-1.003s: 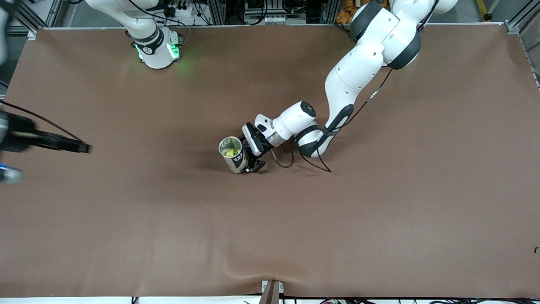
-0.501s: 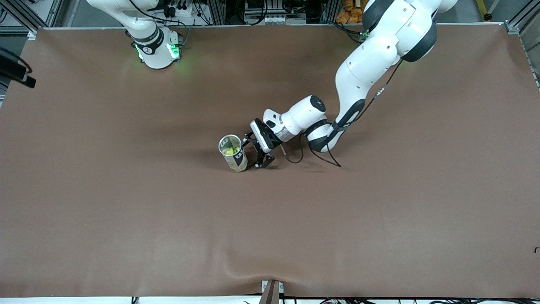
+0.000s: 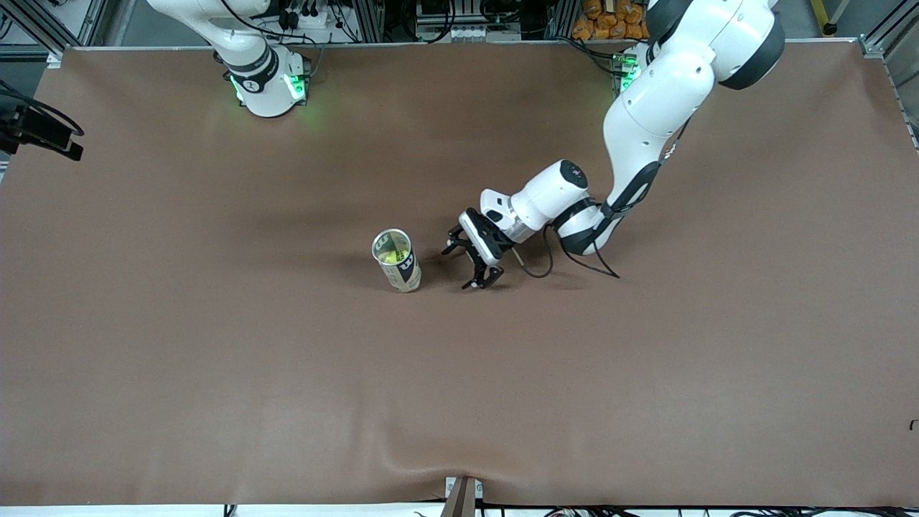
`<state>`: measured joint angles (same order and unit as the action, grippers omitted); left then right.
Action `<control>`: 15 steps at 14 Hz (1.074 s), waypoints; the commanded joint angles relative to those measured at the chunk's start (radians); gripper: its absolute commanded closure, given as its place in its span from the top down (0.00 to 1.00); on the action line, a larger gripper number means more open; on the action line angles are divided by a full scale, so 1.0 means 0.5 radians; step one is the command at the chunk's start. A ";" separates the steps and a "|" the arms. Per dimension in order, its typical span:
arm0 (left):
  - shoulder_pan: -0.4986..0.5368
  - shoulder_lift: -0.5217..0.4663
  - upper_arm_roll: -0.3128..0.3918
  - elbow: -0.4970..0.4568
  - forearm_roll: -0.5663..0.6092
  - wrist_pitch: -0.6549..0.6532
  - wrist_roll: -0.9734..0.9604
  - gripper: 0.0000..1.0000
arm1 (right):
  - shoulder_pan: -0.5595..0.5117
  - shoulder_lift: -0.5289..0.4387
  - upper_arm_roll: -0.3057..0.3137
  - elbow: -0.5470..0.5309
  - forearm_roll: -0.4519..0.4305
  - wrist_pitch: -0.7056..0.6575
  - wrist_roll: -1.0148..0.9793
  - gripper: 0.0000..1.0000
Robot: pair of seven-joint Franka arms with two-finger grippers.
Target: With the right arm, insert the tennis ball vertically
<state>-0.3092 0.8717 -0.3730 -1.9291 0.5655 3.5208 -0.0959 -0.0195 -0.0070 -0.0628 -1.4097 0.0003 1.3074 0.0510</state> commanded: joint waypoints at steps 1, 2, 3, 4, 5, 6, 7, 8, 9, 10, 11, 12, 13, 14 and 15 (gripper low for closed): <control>0.045 -0.145 -0.039 -0.060 0.047 -0.184 -0.215 1.00 | 0.005 -0.029 0.006 0.098 -0.034 -0.095 0.018 1.00; 0.051 -0.194 -0.042 -0.041 0.047 -0.288 -0.286 1.00 | 0.024 -0.038 0.015 0.098 -0.037 -0.105 0.018 1.00; 0.063 -0.221 -0.049 -0.011 0.047 -0.398 -0.363 1.00 | 0.054 -0.035 0.030 0.107 -0.040 -0.102 0.021 1.00; 0.066 -0.225 -0.055 0.038 0.044 -0.478 -0.424 1.00 | 0.060 -0.035 0.033 0.107 -0.040 -0.096 0.021 1.00; 0.075 -0.225 -0.061 0.063 0.038 -0.546 -0.464 1.00 | 0.057 -0.032 0.030 0.107 -0.034 -0.096 0.021 1.00; 0.103 -0.225 -0.067 0.093 0.017 -0.601 -0.489 1.00 | 0.057 -0.032 0.030 0.107 -0.037 -0.099 0.021 1.00; 0.143 -0.237 -0.082 0.118 0.013 -0.644 -0.547 1.00 | 0.057 -0.029 0.030 0.107 -0.034 -0.099 0.021 1.00; 0.189 -0.246 -0.098 0.155 0.013 -0.736 -0.572 1.00 | 0.060 -0.029 0.030 0.104 -0.034 -0.093 0.021 1.00; 0.247 -0.271 -0.149 0.186 0.013 -0.883 -0.572 1.00 | 0.064 -0.023 0.033 0.101 -0.034 -0.069 0.021 1.00; 0.332 -0.304 -0.223 0.204 0.013 -1.009 -0.575 1.00 | 0.070 -0.026 0.030 0.080 -0.034 -0.005 0.021 1.00; 0.433 -0.320 -0.318 0.204 0.010 -1.083 -0.575 1.00 | 0.067 -0.026 0.030 0.037 -0.037 0.066 0.018 1.00; 0.577 -0.341 -0.443 0.201 0.013 -1.166 -0.575 1.00 | 0.064 -0.026 0.030 -0.015 -0.034 0.170 0.018 1.00; 0.697 -0.344 -0.578 0.213 0.010 -1.297 -0.575 1.00 | 0.067 -0.026 0.030 -0.049 -0.034 0.223 0.021 1.00; 0.805 -0.351 -0.689 0.247 0.010 -1.456 -0.575 1.00 | 0.073 -0.023 0.030 -0.055 -0.034 0.235 0.018 1.00; 0.918 -0.357 -0.811 0.284 0.010 -1.646 -0.578 1.00 | 0.076 -0.020 0.030 -0.064 -0.034 0.232 0.021 1.00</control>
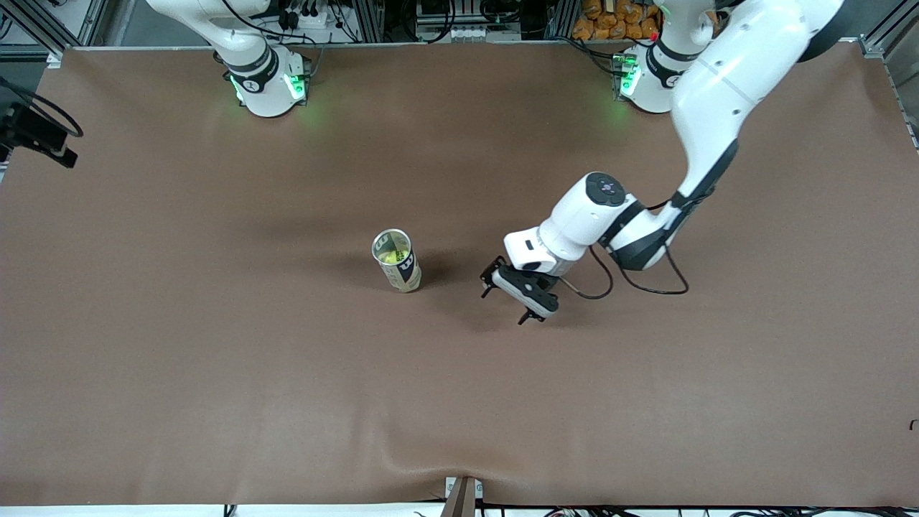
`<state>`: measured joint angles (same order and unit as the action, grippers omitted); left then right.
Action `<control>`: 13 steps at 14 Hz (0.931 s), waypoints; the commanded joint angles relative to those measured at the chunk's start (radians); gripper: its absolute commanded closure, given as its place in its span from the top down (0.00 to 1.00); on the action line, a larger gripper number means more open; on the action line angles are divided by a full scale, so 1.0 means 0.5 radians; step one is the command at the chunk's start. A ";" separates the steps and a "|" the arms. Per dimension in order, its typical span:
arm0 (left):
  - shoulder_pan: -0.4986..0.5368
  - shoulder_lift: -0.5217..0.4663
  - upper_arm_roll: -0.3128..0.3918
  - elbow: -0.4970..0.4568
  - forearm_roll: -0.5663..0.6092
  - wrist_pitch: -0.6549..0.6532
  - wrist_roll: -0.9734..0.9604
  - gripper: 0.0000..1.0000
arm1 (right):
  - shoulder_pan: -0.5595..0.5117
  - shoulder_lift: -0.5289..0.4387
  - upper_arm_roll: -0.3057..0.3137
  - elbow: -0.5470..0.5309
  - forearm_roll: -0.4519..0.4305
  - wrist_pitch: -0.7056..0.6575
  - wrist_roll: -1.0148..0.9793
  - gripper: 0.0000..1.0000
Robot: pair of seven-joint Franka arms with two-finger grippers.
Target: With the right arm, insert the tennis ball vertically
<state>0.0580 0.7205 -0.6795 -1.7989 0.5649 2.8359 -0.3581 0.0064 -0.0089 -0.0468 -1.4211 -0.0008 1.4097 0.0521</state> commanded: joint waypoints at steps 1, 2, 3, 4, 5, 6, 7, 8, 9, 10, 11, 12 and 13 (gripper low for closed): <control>0.273 -0.076 -0.288 0.078 0.011 -0.485 -0.051 1.00 | 0.027 -0.016 0.002 -0.051 -0.032 0.031 0.019 1.00; 0.325 -0.091 -0.343 0.149 0.014 -0.706 -0.051 1.00 | 0.024 -0.016 -0.001 -0.045 -0.035 0.037 0.019 1.00; 0.353 -0.115 -0.395 0.231 0.011 -0.917 -0.054 1.00 | 0.009 -0.007 -0.005 -0.042 -0.032 0.049 0.016 1.00; 0.362 -0.134 -0.411 0.302 0.008 -1.099 -0.054 1.00 | -0.003 0.014 -0.005 -0.042 -0.032 0.052 0.003 1.00; 0.363 -0.158 -0.423 0.382 -0.043 -1.258 -0.057 1.00 | 0.000 0.036 -0.008 -0.039 -0.035 0.052 -0.003 1.00; 0.363 -0.198 -0.417 0.468 -0.114 -1.415 -0.057 1.00 | 0.006 0.036 -0.008 -0.039 -0.038 0.052 0.000 1.00; 0.378 -0.220 -0.411 0.544 -0.133 -1.556 -0.054 1.00 | 0.012 0.036 -0.005 -0.039 -0.038 0.046 0.003 1.00; 0.420 -0.232 -0.411 0.612 -0.124 -1.709 -0.057 1.00 | 0.012 0.033 -0.005 -0.039 -0.038 0.040 0.006 1.00; 0.457 -0.266 -0.408 0.649 -0.127 -1.829 -0.057 1.00 | 0.012 0.033 -0.005 -0.036 -0.035 0.040 0.012 1.00; 0.500 -0.312 -0.408 0.671 -0.121 -1.919 -0.054 1.00 | 0.012 0.030 -0.005 -0.036 -0.032 0.034 0.018 1.00; 0.546 -0.348 -0.408 0.677 -0.114 -1.989 -0.048 1.00 | 0.018 0.030 -0.005 -0.036 -0.032 0.034 0.019 1.00; 0.601 -0.364 -0.408 0.680 -0.102 -2.051 -0.045 1.00 | 0.018 0.030 -0.005 -0.036 -0.032 0.034 0.019 1.00; 0.672 -0.385 -0.408 0.680 -0.102 -2.097 -0.035 1.00 | 0.018 0.030 -0.005 -0.036 -0.032 0.034 0.019 1.00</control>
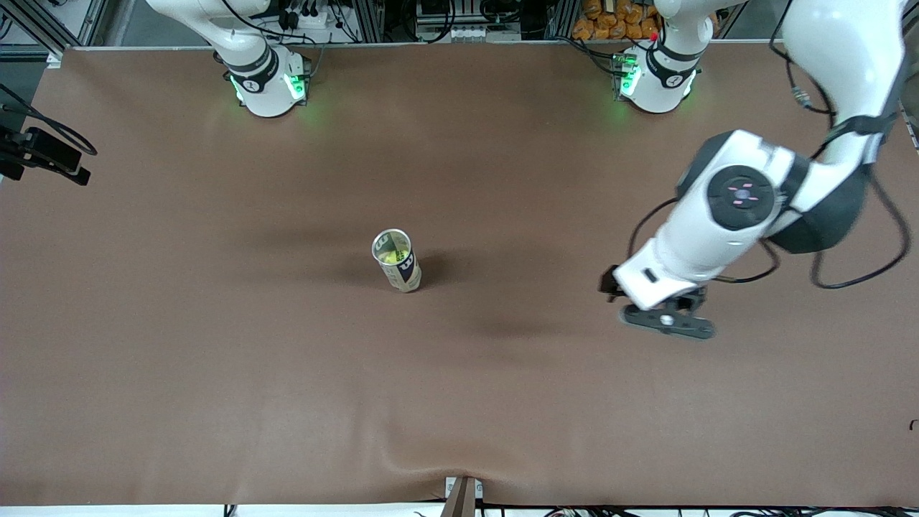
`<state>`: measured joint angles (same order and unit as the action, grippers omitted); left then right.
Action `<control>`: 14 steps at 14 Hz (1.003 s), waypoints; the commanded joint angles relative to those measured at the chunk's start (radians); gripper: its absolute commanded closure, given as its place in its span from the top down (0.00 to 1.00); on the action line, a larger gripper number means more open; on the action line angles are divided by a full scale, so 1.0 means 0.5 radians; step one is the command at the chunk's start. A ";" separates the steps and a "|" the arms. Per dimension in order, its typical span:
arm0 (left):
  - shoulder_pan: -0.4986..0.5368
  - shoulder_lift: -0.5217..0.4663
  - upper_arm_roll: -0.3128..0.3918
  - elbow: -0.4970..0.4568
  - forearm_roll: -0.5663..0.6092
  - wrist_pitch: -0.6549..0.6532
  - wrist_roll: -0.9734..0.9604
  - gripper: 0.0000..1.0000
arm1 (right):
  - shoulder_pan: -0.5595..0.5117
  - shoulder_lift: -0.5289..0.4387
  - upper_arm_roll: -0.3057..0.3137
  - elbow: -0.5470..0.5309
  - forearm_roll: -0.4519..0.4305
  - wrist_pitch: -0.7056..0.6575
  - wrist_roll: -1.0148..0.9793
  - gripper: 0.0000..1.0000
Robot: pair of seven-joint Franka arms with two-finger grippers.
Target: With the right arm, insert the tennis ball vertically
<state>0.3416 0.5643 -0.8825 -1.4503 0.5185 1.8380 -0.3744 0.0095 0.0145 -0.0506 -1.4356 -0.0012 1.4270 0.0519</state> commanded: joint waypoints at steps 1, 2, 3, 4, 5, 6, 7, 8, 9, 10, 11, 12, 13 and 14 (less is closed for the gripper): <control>0.175 -0.104 -0.008 -0.017 -0.006 -0.138 0.003 1.00 | 0.012 -0.017 0.003 -0.006 -0.031 -0.001 0.022 1.00; 0.221 -0.156 -0.005 -0.017 -0.006 -0.175 0.003 1.00 | 0.012 -0.017 0.003 -0.006 -0.031 -0.001 0.019 1.00; 0.261 -0.211 -0.002 -0.008 -0.006 -0.200 0.003 1.00 | 0.006 -0.017 0.003 -0.006 -0.031 -0.001 0.022 1.00; 0.295 -0.245 -0.002 0.038 -0.012 -0.255 0.003 1.00 | 0.006 -0.017 0.003 -0.010 -0.031 -0.007 0.022 1.00; 0.317 -0.254 -0.002 0.081 -0.015 -0.352 0.006 1.00 | 0.003 -0.017 0.003 -0.007 -0.031 -0.019 0.022 1.00; 0.323 -0.254 -0.002 0.142 -0.018 -0.460 0.009 1.00 | -0.001 -0.017 0.003 -0.010 -0.031 -0.019 0.022 1.00; 0.323 -0.254 -0.005 0.185 -0.018 -0.515 0.006 1.00 | -0.001 -0.017 0.003 -0.010 -0.031 -0.022 0.019 1.00; 0.326 -0.260 -0.005 0.204 -0.021 -0.537 0.006 1.00 | 0.002 -0.017 0.003 -0.007 -0.031 -0.022 0.019 1.00; 0.326 -0.285 -0.005 0.210 -0.024 -0.562 0.009 1.00 | 0.003 -0.017 0.003 -0.006 -0.031 -0.019 0.019 1.00; 0.341 -0.309 -0.005 0.225 -0.031 -0.568 0.009 1.00 | 0.006 -0.017 0.003 -0.006 -0.031 -0.019 0.019 1.00; 0.342 -0.322 0.001 0.231 -0.022 -0.568 0.025 1.00 | 0.009 -0.017 0.003 -0.006 -0.031 -0.022 0.019 1.00; 0.339 -0.376 0.031 0.234 -0.043 -0.568 0.119 1.00 | 0.006 -0.017 0.003 -0.006 -0.031 -0.019 0.019 1.00; 0.311 -0.468 0.156 0.231 -0.098 -0.568 0.247 1.00 | 0.003 -0.017 0.003 -0.006 -0.031 -0.022 0.019 1.00; 0.208 -0.569 0.346 0.228 -0.247 -0.568 0.318 1.00 | 0.003 -0.017 0.003 -0.006 -0.031 -0.022 0.019 1.00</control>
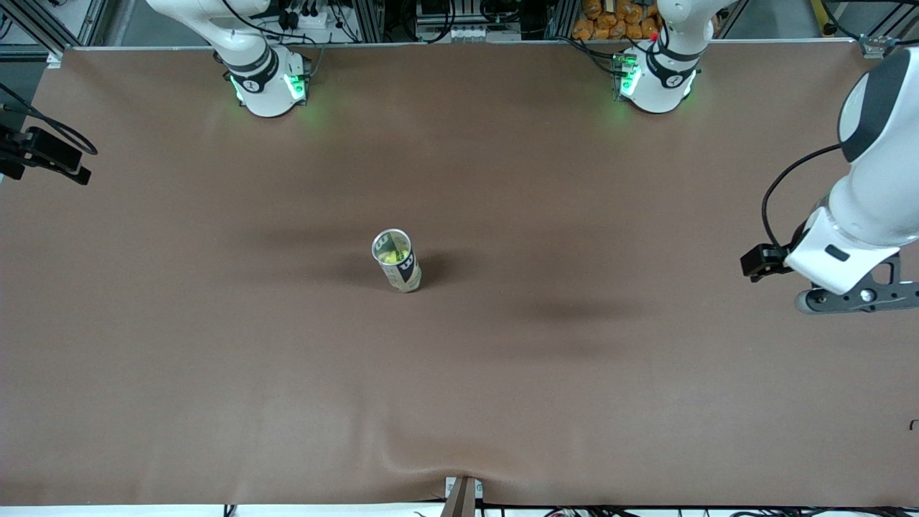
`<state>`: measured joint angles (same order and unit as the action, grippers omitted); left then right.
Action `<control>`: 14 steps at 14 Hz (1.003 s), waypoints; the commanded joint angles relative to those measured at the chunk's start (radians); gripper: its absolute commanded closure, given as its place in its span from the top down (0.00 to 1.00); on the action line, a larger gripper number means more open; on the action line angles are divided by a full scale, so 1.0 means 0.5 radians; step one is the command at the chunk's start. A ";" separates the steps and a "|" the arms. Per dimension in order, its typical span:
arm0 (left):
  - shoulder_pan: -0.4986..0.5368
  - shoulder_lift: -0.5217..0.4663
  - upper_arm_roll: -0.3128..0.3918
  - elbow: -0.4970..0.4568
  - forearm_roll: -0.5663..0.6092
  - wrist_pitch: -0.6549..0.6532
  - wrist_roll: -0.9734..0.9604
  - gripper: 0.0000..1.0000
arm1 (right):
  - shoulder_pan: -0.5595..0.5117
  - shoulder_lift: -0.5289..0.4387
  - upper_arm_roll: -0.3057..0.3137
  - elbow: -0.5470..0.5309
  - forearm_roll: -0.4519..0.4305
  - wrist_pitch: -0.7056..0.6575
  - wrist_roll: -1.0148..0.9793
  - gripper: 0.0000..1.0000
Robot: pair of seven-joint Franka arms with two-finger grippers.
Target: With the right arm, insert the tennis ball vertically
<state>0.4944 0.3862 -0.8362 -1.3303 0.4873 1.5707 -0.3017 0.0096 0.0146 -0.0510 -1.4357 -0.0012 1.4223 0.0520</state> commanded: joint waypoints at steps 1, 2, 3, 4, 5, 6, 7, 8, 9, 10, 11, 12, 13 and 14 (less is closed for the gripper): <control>-0.263 -0.329 0.562 -0.021 -0.380 -0.034 0.195 1.00 | 0.002 -0.017 0.004 -0.006 -0.031 -0.013 0.019 1.00; -0.444 -0.416 0.853 -0.048 -0.528 -0.037 0.235 1.00 | 0.005 -0.017 0.004 -0.006 -0.031 -0.013 0.019 1.00; -0.579 -0.462 1.066 -0.061 -0.630 -0.049 0.317 1.00 | 0.005 -0.017 0.004 -0.006 -0.031 -0.013 0.019 1.00; -0.675 -0.499 1.232 -0.064 -0.719 -0.110 0.403 1.00 | 0.002 -0.017 0.004 -0.006 -0.031 -0.013 0.019 1.00; -0.749 -0.557 1.352 -0.094 -0.790 -0.150 0.416 1.00 | 0.002 -0.017 0.004 -0.009 -0.031 -0.013 0.019 1.00; -0.841 -0.649 1.478 -0.198 -0.836 -0.150 0.416 1.00 | 0.002 -0.017 0.004 -0.006 -0.031 -0.013 0.019 1.00; -0.927 -0.735 1.573 -0.287 -0.843 -0.150 0.416 1.00 | 0.002 -0.017 0.004 -0.006 -0.031 -0.013 0.019 1.00; -0.970 -0.809 1.623 -0.373 -0.843 -0.150 0.416 1.00 | 0.005 -0.017 0.004 -0.006 -0.031 -0.013 0.019 1.00; -0.980 -0.882 1.632 -0.453 -0.843 -0.150 0.416 1.00 | 0.002 -0.017 0.004 -0.006 -0.031 -0.010 0.019 1.00; -0.986 -0.959 1.636 -0.542 -0.849 -0.144 0.413 1.00 | 0.002 -0.017 0.004 -0.006 -0.031 -0.010 0.019 1.00; -1.016 -1.020 1.645 -0.621 -0.864 -0.120 0.410 1.00 | 0.002 -0.017 0.004 -0.006 -0.031 -0.013 0.019 1.00; -1.026 -1.054 1.669 -0.653 -0.873 -0.098 0.404 1.00 | 0.002 -0.017 0.004 -0.006 -0.031 -0.010 0.019 1.00; -1.013 -1.064 1.678 -0.650 -0.919 -0.101 0.404 1.00 | 0.002 -0.017 0.004 -0.006 -0.031 -0.010 0.019 1.00; -1.001 -1.043 1.700 -0.638 -0.950 -0.098 0.419 1.00 | 0.002 -0.017 0.004 -0.006 -0.031 -0.013 0.019 1.00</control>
<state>-0.0018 -0.1019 -0.0176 -1.6032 0.0500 1.4936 -0.0997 0.0097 0.0146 -0.0510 -1.4357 -0.0013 1.4219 0.0520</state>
